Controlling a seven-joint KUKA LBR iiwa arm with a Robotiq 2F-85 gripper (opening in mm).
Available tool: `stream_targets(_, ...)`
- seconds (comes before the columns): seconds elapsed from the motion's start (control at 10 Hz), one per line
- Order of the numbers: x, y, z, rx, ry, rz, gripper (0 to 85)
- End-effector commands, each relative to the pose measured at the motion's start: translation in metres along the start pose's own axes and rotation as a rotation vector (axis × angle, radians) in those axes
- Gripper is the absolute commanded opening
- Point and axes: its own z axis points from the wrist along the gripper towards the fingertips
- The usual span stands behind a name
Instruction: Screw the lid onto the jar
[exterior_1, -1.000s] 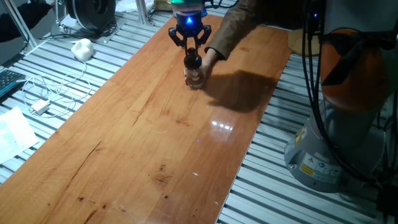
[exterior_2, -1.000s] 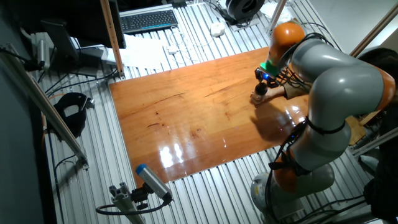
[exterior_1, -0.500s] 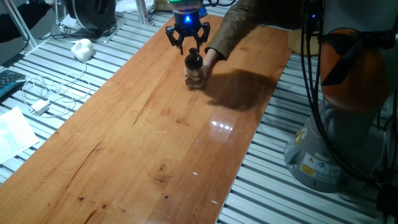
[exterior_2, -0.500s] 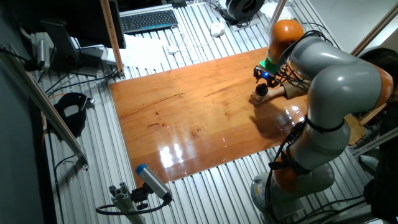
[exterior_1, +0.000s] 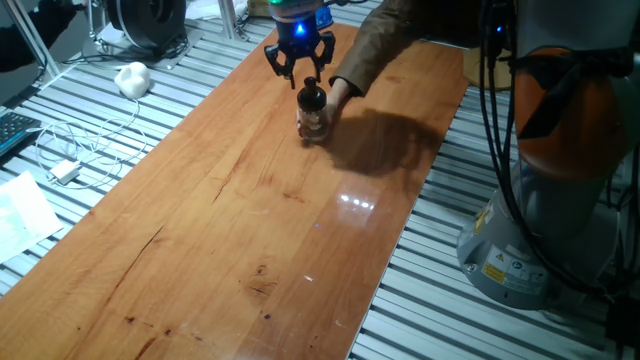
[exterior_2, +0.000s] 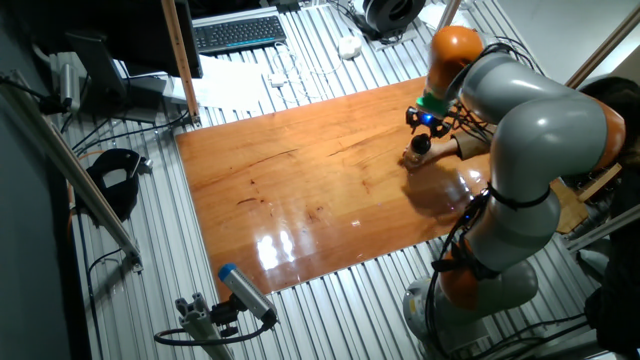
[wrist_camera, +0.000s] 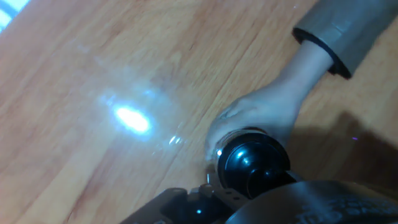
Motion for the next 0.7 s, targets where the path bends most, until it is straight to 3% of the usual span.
stream_targets(0.0, -0.001, 0.0006, 0.0001, -0.007, -0.008, -0.496, 34.0)
stream_targets(0.2, -0.0017, 0.0032, 0.0026, 0.012, -0.041, -0.663, 34.0)
stream_targets(0.3, -0.0025, 0.0034, 0.0038, 0.019, -0.045, -0.743, 34.0)
stream_targets(0.6, -0.0039, 0.0, 0.0038, 0.015, -0.042, -0.831, 34.0)
